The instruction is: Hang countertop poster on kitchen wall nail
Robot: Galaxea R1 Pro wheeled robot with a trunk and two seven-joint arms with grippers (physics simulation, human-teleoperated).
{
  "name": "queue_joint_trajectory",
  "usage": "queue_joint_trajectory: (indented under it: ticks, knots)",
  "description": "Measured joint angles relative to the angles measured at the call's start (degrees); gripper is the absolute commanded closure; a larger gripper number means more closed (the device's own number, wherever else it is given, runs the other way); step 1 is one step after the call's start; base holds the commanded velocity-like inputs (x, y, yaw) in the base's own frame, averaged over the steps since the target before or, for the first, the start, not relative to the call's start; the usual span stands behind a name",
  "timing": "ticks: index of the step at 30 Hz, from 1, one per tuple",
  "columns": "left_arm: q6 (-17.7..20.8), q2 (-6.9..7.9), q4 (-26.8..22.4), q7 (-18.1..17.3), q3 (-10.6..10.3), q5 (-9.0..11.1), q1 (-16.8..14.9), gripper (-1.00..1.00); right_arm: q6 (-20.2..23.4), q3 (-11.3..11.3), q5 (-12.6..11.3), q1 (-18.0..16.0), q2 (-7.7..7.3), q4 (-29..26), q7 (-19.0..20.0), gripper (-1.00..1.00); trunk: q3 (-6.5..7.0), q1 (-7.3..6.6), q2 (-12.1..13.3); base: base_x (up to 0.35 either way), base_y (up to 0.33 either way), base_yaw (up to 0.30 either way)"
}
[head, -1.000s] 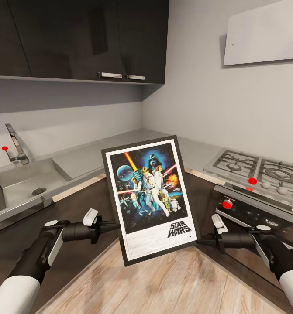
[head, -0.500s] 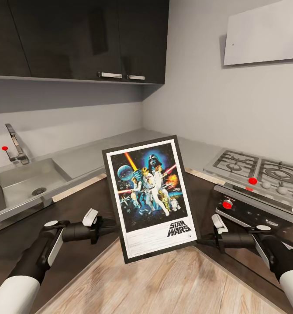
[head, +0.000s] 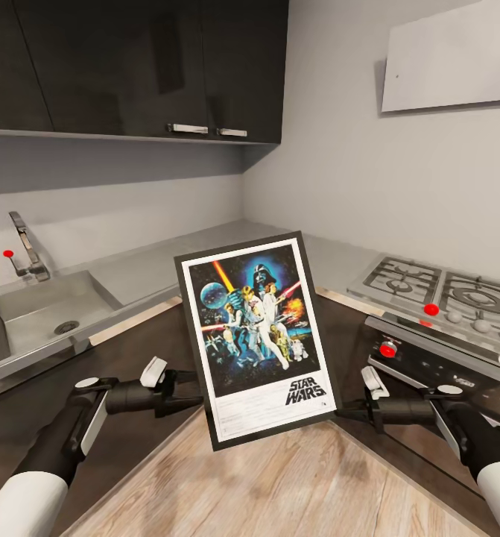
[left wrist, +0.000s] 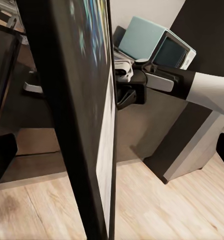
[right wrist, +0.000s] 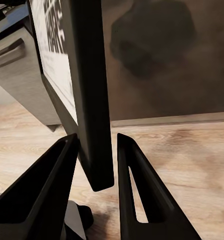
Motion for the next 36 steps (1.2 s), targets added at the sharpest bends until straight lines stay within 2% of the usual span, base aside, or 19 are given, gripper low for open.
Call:
queue_joint_trajectory:
  ticks: [8, 12, 18, 31, 36]
  knots:
    - [-0.07, 0.13, 0.41, 0.16, 0.29, -0.05, 0.0, -1.0, -0.02, -0.11, 0.0, 0.0, 0.0, -0.06, -0.02, 1.0, 0.0, 0.0, 0.0, 0.0, 0.0, 0.0]
    - [-0.23, 0.14, 0.87, 0.19, 1.11, -0.05, 0.0, -1.0, -0.23, -0.17, 0.0, 0.0, 0.0, -0.12, -0.06, 1.0, 0.0, 0.01, 0.0, -0.06, 0.0, 0.0]
    - [-0.82, 0.15, 1.13, 0.18, 1.65, -0.05, 0.0, -1.0, -2.87, -0.27, -0.07, 0.0, 0.0, -0.11, -0.01, 1.0, 0.0, 0.03, 0.0, -0.279, 0.0, 0.0]
    - [-0.81, 0.15, 1.2, 0.25, 1.76, -0.05, 0.0, -1.0, -3.3, -0.76, -0.04, 0.0, 0.0, -0.07, -0.15, 1.0, 0.0, 0.03, 0.0, -0.271, 0.0, 0.0]
    - [-0.82, 0.15, 1.24, 0.39, 1.81, -0.05, 0.0, -1.0, -3.3, -1.87, 0.05, 0.0, -0.04, -0.08, -0.23, 1.0, 0.0, 0.04, 0.0, -0.334, 0.0, 0.0]
